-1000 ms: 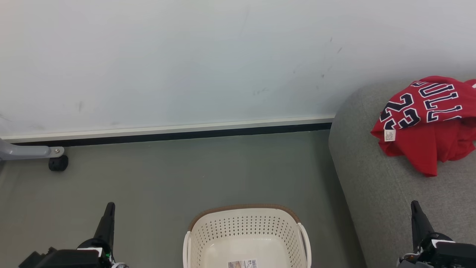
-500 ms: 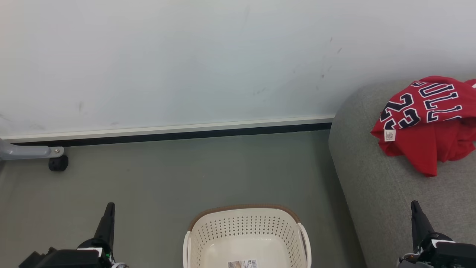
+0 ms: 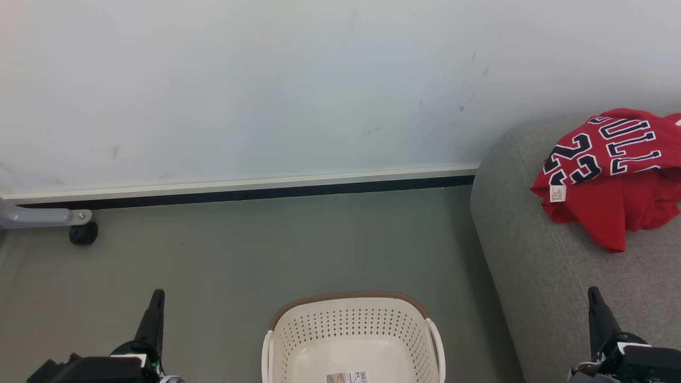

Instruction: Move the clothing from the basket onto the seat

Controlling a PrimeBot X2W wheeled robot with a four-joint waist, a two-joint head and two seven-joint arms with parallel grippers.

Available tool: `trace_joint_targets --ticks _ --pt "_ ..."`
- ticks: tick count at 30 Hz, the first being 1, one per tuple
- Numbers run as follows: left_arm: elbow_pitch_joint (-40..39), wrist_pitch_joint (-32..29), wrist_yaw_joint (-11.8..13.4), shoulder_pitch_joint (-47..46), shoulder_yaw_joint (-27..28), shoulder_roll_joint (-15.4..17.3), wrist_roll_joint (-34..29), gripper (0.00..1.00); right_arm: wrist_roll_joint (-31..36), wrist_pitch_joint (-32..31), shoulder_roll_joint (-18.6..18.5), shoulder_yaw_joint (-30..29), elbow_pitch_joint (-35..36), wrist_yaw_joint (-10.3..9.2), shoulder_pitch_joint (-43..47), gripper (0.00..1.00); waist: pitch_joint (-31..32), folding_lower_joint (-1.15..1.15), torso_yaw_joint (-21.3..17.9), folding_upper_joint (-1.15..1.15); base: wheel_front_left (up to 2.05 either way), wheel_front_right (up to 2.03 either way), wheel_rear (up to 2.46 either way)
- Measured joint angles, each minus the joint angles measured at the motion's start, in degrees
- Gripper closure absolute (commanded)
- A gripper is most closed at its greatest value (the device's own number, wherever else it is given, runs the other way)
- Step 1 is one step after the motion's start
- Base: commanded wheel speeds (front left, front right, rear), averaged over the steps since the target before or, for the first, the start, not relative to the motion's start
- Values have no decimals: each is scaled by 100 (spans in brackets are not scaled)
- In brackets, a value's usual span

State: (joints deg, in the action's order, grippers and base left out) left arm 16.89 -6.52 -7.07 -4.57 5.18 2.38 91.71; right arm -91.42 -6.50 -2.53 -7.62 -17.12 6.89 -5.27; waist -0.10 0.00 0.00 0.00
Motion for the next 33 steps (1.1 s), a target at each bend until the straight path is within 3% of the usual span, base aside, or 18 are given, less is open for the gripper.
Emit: trace_joint_targets --ticks 33 --pt "4 0 0 0 0 -1 0 100 -1 0 1 1 1 0 0 100 0 0 0 0 0 0 0"
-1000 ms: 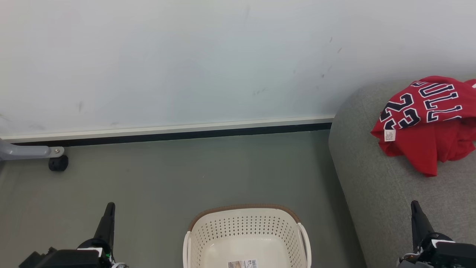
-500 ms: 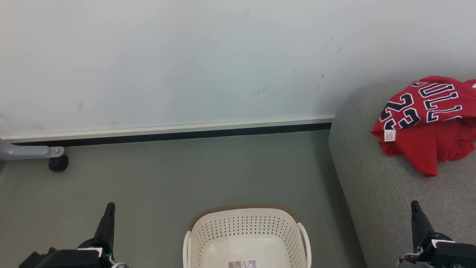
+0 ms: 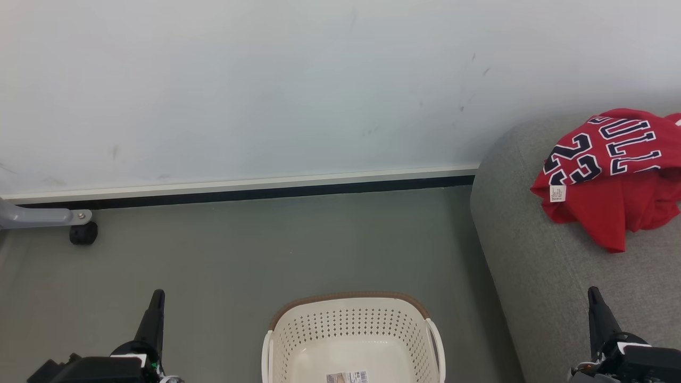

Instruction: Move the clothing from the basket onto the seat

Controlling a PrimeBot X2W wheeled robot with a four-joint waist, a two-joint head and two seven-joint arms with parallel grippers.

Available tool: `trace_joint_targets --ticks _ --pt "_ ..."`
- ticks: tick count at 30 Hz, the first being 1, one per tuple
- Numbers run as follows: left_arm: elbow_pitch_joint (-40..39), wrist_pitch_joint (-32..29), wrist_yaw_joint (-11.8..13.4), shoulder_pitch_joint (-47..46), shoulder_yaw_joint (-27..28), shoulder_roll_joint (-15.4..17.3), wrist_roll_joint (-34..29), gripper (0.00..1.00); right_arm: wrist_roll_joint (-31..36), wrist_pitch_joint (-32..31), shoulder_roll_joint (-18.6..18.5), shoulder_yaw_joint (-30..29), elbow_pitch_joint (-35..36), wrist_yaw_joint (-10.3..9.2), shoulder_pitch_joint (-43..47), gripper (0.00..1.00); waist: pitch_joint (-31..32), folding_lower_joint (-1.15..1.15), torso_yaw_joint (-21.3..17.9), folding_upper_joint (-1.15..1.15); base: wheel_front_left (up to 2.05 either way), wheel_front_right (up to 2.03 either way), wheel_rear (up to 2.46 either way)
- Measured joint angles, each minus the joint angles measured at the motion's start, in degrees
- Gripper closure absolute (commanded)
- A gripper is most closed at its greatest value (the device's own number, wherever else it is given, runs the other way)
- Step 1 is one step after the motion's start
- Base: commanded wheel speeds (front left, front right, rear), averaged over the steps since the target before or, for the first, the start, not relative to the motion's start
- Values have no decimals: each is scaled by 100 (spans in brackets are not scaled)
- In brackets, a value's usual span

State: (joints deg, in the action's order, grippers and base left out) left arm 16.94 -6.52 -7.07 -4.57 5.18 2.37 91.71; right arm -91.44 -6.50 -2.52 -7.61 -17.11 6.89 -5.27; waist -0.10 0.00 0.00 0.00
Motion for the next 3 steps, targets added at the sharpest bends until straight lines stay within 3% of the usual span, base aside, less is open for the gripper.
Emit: trace_joint_targets --ticks 3 --pt "0 0 0 0 -1 0 0 100 0 0 0 0 0 0 0 100 0 0 0 0 0 0 0"
